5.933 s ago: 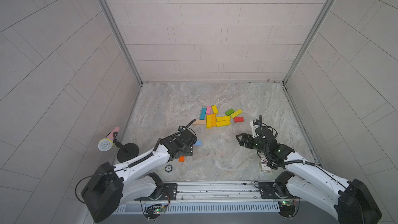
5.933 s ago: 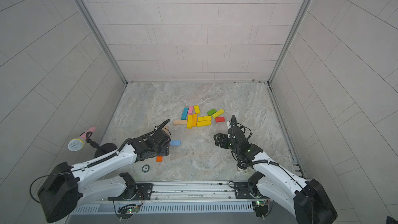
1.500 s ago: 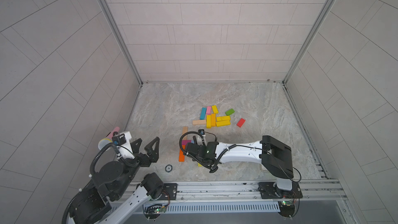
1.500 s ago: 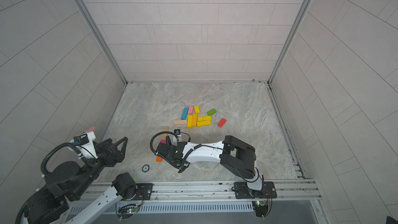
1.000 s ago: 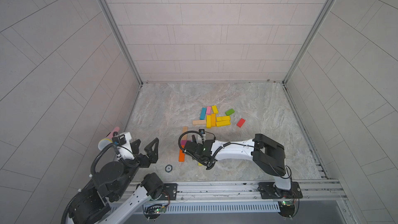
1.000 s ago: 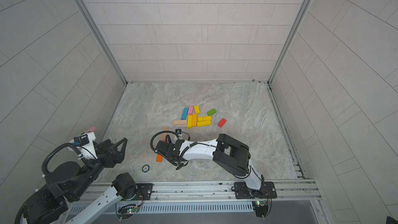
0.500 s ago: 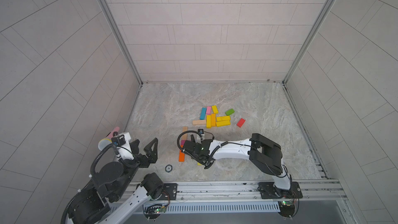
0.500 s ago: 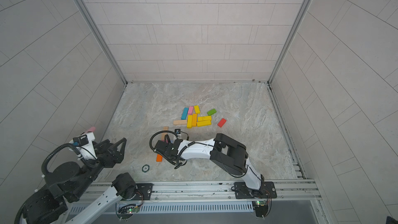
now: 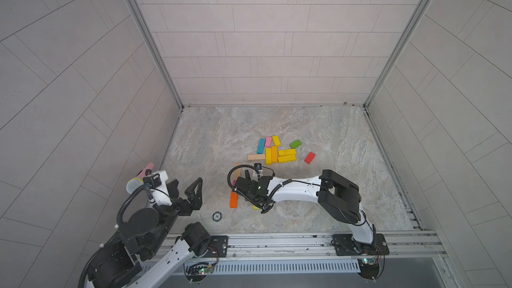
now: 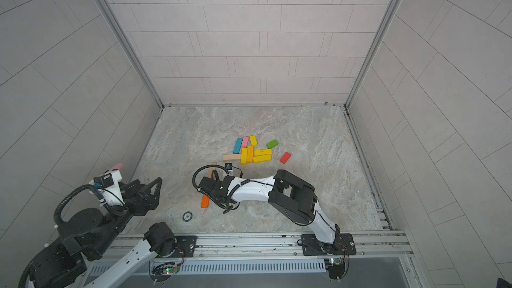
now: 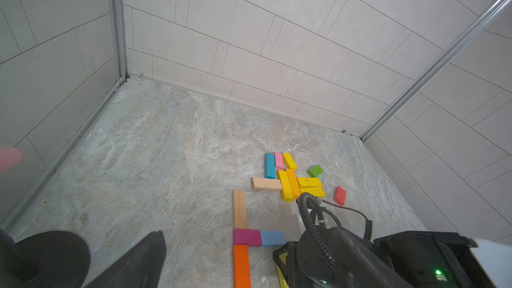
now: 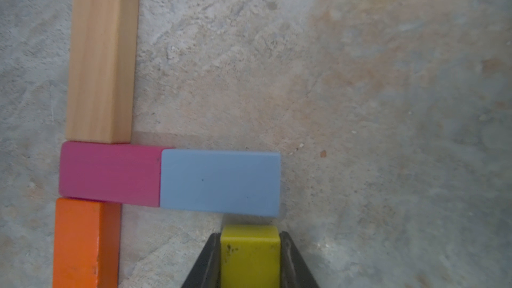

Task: Assemble the letter h with building blocks
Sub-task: Assemble the building block at the center of the board.

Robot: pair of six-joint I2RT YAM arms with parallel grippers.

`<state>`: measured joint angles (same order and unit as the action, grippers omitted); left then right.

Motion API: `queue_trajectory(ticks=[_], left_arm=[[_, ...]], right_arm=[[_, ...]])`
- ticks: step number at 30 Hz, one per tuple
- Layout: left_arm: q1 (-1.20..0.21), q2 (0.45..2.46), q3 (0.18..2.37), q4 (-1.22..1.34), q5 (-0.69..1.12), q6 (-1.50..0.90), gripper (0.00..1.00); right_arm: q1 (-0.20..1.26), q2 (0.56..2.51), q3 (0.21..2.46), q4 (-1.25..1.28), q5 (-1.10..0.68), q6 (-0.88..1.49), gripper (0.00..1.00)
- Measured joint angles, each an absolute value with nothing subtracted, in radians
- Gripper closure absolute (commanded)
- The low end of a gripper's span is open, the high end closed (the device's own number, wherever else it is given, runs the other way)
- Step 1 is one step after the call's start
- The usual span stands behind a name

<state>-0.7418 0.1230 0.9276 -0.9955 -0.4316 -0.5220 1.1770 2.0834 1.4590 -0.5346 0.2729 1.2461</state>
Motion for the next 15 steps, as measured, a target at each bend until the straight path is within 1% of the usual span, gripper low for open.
queue_trajectory(ticks=[4, 8, 10, 15], left_arm=[[-0.742, 0.122, 0.928, -0.997, -0.434, -0.522, 0.0], [-0.742, 0.122, 0.928, -0.999, -0.435, -0.519, 0.0], [-0.742, 0.122, 0.928, -1.0, -0.436, -0.517, 0.0], [-0.742, 0.122, 0.928, -1.0, -0.439, -0.515, 0.0]], right_arm=[[1.177, 2.084, 1.459, -0.535, 0.273, 1.246, 0.64], [1.177, 2.088, 1.46, -0.535, 0.275, 1.243, 0.54], [1.175, 2.088, 1.46, -0.535, 0.274, 1.241, 0.5], [1.175, 2.088, 1.461, -0.534, 0.275, 1.243, 0.48]])
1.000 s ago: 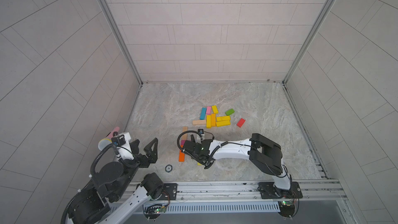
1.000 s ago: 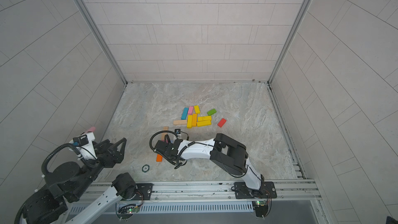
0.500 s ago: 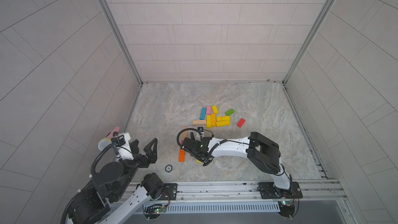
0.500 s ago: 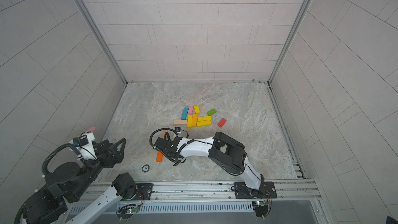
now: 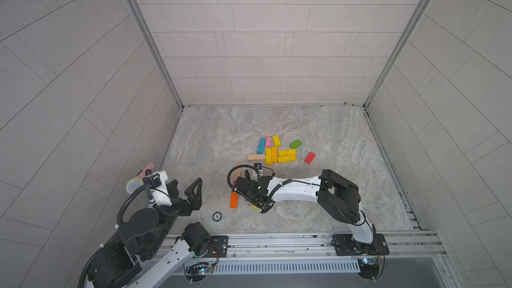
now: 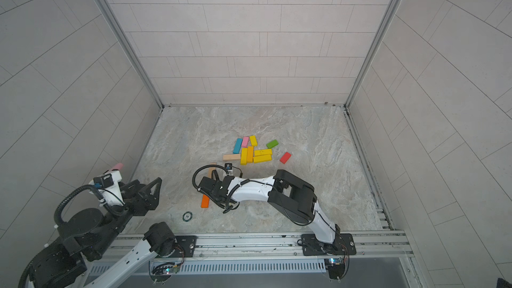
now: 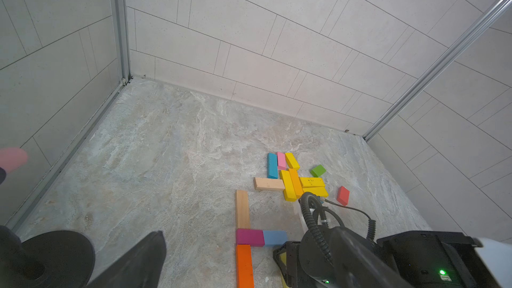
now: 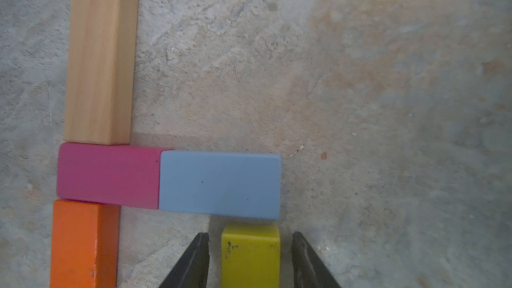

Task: Assemble the letter h with building blocks
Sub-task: Assemble the building block at the center of the board.

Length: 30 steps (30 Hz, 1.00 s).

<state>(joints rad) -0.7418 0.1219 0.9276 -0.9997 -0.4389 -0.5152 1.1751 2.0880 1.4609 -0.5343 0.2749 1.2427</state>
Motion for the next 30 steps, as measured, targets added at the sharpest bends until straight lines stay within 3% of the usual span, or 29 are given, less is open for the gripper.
queue_trajectory(ticks=[4, 10, 14, 19, 30], left_arm=[[-0.742, 0.122, 0.928, -1.0, -0.439, -0.515, 0.0], [-0.742, 0.12, 0.939, -1.002, -0.437, -0.515, 0.0], [-0.742, 0.107, 0.95, -1.002, -0.438, -0.515, 0.0], [-0.742, 0.094, 0.951, -1.002, -0.438, -0.515, 0.0], [-0.742, 0.073, 0.956, -1.029, -0.445, -0.524, 0.0]], right_arm=[[1.175, 2.087, 1.46, -0.529, 0.277, 1.24, 0.42], [1.192, 2.004, 1.398, -0.516, 0.316, 1.198, 0.25], [1.217, 1.823, 1.28, -0.423, 0.296, 1.121, 0.24], [1.229, 1.666, 1.151, -0.25, 0.139, 1.038, 0.21], [1.334, 1.709, 1.058, -0.187, -0.045, 1.027, 0.19]])
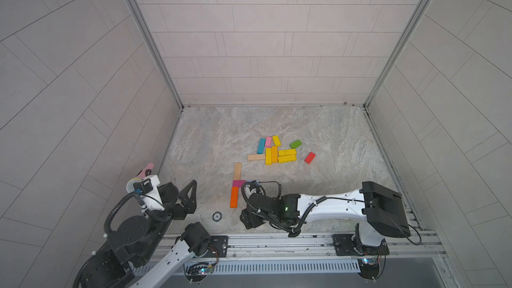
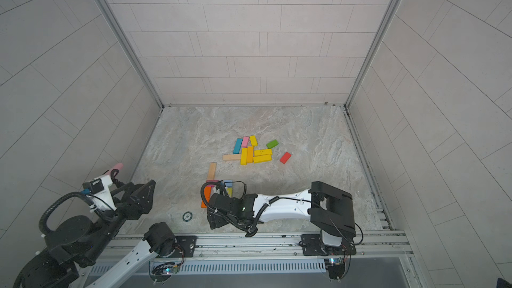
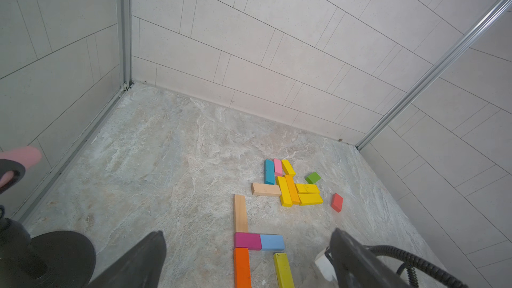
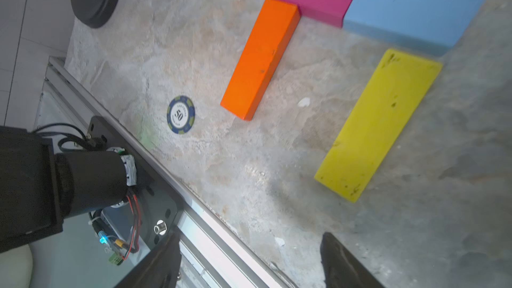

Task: Assemble the letter h with building blocks
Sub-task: Assemble the building block at the center of the board.

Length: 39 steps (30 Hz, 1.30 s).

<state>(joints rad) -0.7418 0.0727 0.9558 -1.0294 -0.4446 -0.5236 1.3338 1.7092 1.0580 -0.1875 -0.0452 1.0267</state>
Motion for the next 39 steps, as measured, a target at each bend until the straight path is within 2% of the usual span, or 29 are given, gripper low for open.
queue_trajectory(ticks=[18, 39], left_arm=[[-0.742, 0.072, 0.959, -1.052, -0.454, -0.534, 0.0], [-0.742, 0.073, 0.959, -1.052, -0.468, -0.53, 0.0]], right_arm=[[1.303, 1.817, 1.058, -0.137, -0.127, 1.083, 0.19], [1.262, 1.837, 1.069, -0.094, -0.12, 1.116, 0.2]])
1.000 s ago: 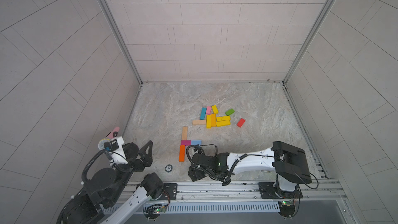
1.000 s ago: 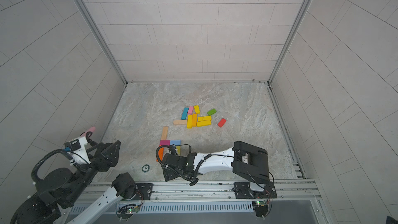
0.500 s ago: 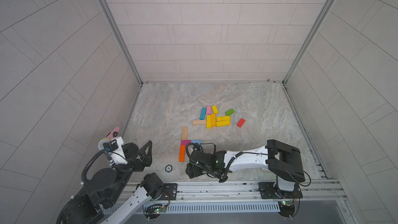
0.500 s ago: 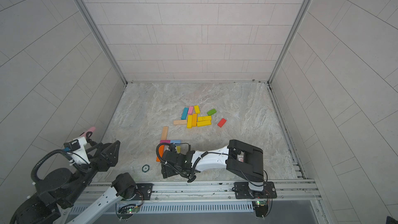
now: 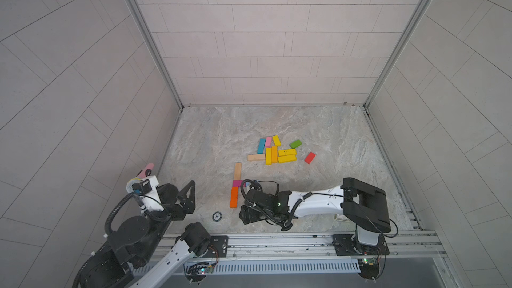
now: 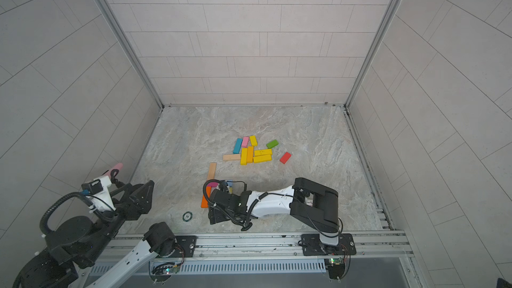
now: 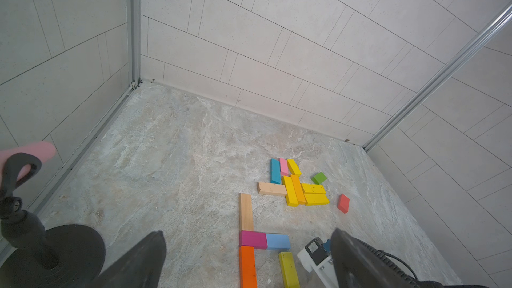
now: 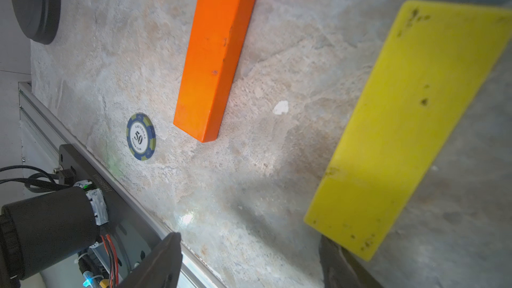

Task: Assemble the letter h with building blocks
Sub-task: Assemble the building block at the center of the board.

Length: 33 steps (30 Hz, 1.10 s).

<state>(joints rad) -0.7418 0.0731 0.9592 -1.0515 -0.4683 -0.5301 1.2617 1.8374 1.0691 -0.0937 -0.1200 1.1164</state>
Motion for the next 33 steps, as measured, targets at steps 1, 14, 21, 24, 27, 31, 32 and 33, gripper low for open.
queue_trajectory(ticks=[1, 14, 21, 24, 27, 31, 32, 33], left_arm=[[-0.742, 0.073, 0.959, -1.052, -0.469, -0.53, 0.0], [-0.742, 0.074, 0.959, -1.051, -0.472, -0.523, 0.0], [-0.742, 0.074, 0.959, -1.05, -0.473, -0.523, 0.0], [-0.742, 0.076, 0.959, -1.05, -0.473, -0.523, 0.0], [-0.742, 0.081, 0.959, -1.048, -0.472, -0.523, 0.0], [-0.742, 0.093, 0.959, -1.044, -0.468, -0.524, 0.0], [-0.742, 0.099, 0.959, -1.043, -0.465, -0.526, 0.0], [-0.742, 0.109, 0.958, -1.039, -0.458, -0.527, 0.0]], right_arm=[[1.261, 1.839, 1.069, -0.091, -0.118, 1.116, 0.2], [1.249, 1.847, 1.076, -0.078, -0.109, 1.115, 0.2], [1.247, 1.853, 1.082, -0.075, -0.109, 1.114, 0.19], [1.247, 1.852, 1.082, -0.075, -0.109, 1.11, 0.19], [1.252, 1.841, 1.082, -0.088, -0.097, 1.098, 0.19], [1.256, 1.735, 1.055, -0.13, -0.059, 1.065, 0.21], [1.256, 1.691, 1.045, -0.143, -0.044, 1.05, 0.22], [1.254, 1.639, 1.038, -0.161, -0.025, 1.034, 0.24]])
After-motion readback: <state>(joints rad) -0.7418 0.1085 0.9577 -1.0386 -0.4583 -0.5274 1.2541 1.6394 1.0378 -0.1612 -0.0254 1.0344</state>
